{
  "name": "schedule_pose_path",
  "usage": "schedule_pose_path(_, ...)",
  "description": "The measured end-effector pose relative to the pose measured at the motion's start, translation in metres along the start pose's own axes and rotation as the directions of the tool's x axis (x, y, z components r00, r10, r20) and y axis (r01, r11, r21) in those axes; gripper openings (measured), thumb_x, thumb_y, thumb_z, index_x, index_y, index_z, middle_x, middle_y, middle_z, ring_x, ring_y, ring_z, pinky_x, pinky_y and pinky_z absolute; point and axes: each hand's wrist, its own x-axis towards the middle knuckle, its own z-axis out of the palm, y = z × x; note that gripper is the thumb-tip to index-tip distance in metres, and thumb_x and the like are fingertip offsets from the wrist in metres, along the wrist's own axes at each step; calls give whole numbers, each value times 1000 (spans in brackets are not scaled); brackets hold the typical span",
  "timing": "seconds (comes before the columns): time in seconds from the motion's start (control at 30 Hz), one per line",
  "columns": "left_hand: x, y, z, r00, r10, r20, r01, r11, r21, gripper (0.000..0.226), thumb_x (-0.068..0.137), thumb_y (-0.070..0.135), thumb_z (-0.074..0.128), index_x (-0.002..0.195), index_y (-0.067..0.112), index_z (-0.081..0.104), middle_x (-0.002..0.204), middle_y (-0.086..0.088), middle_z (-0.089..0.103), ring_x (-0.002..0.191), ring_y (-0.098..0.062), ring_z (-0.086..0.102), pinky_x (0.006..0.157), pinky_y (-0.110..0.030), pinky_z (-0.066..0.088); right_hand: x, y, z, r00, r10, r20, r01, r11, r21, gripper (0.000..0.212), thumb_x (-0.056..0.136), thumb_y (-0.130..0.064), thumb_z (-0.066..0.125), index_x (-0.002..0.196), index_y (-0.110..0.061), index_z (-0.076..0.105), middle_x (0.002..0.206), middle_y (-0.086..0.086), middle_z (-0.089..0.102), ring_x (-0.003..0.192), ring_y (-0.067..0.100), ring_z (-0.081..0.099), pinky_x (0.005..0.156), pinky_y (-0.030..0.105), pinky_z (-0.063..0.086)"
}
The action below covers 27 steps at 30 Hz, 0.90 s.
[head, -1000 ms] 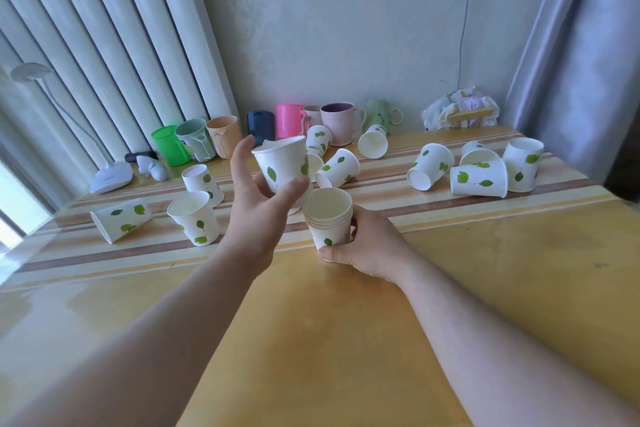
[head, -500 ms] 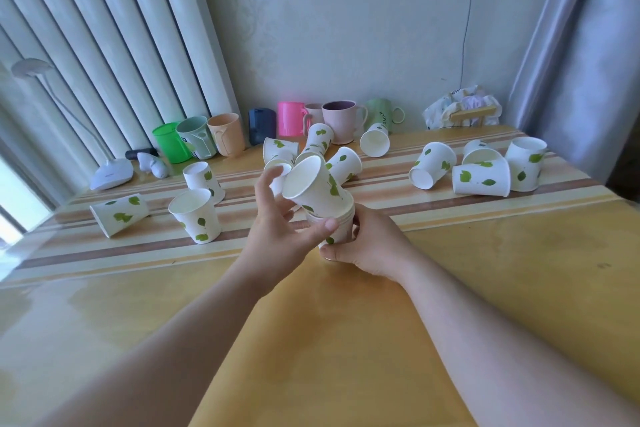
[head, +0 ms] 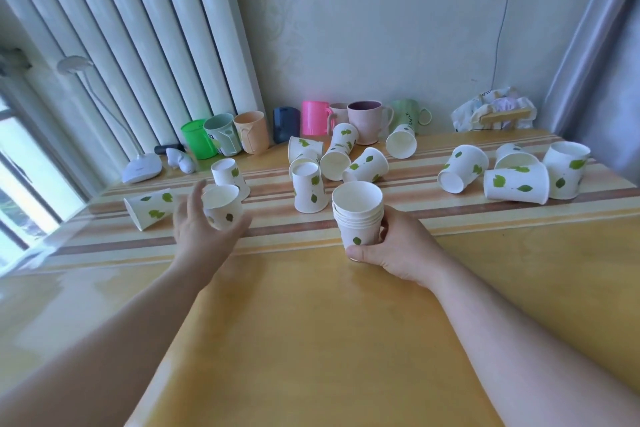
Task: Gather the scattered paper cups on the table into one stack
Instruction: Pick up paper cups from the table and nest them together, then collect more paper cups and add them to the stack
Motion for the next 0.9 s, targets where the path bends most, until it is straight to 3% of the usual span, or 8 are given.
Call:
schedule_pose_path(0.1, 9, 1, 4, 995, -68, 72, 67, 998, 20, 78, 85, 33, 83, 147, 44, 38, 148, -7, 52, 127, -35, 55, 102, -52, 53, 1, 1, 0, 1000, 9, 0, -9, 1000, 1, 62, 61, -55, 92, 117, -46, 68, 112, -24, 79, 108, 4, 72, 98, 40, 61)
schedule_pose_path(0.17, 7, 2, 6, 994, -81, 76, 79, 997, 27, 73, 90, 32, 79, 147, 43, 33, 133, -8, 61, 112, -36, 62, 93, -47, 55, 1, 1, 0, 1000, 11, -2, -11, 1000, 1, 62, 60, -55, 91, 117, -46, 69, 112, -23, 79, 107, 4, 72, 98, 40, 61)
schedule_pose_path(0.33, -22, 16, 16, 997, -17, 78, 30, 986, -162, 98, 86, 29, 86, 158, 48, 22, 119, -1, 66, 101, -21, 69, 80, -37, 54, -1, -4, -1, 1000, 5, 3, -5, 1000, -6, 54, 68, -47, 94, 115, -47, 68, 112, -24, 78, 106, 2, 70, 95, 37, 59)
schedule_pose_path(0.5, -40, 74, 37, 975, 116, 191, 27, 788, -615, 87, 69, 30, 89, 148, 27, 52, 124, -9, 74, 114, -26, 75, 102, -50, 61, -3, -5, -1, 1000, 6, 1, -6, 1000, -14, 63, 66, -53, 91, 123, -44, 67, 116, -25, 76, 109, 4, 70, 91, 34, 58)
schedule_pose_path(0.57, -47, 99, 42, 953, 211, 217, -5, 726, -688, 86, 68, 32, 87, 146, 23, 54, 128, -12, 73, 118, -28, 74, 100, -48, 63, -3, -5, -1, 1000, 3, -5, -3, 1000, -25, 64, 67, -53, 92, 125, -43, 67, 117, -23, 76, 104, 5, 70, 87, 33, 56)
schedule_pose_path(0.67, -59, 122, 54, 910, 339, 240, -123, 771, -624, 81, 72, 26, 87, 145, 27, 51, 124, -3, 71, 106, -11, 74, 86, -32, 63, -4, -5, -1, 1000, -7, -16, 7, 999, -39, 62, 69, -50, 93, 125, -42, 69, 113, -23, 77, 102, 4, 70, 83, 31, 52)
schedule_pose_path(0.8, -71, 115, 71, 879, 383, 285, -216, 851, -478, 80, 75, 24, 90, 140, 45, 48, 126, 11, 69, 108, -9, 72, 92, -37, 62, -5, -7, -2, 1000, 0, -9, 0, 1000, -28, 58, 71, -46, 94, 123, -44, 68, 108, -22, 78, 101, 4, 70, 80, 29, 51)
schedule_pose_path(0.9, -72, 103, 72, 867, 393, 306, -233, 862, -450, 82, 80, 22, 94, 137, 54, 45, 128, 18, 67, 111, -3, 69, 93, -29, 57, -5, -7, -1, 1000, -3, -7, 2, 1000, -28, 58, 72, -44, 95, 123, -44, 68, 106, -22, 77, 97, 4, 69, 78, 29, 49)
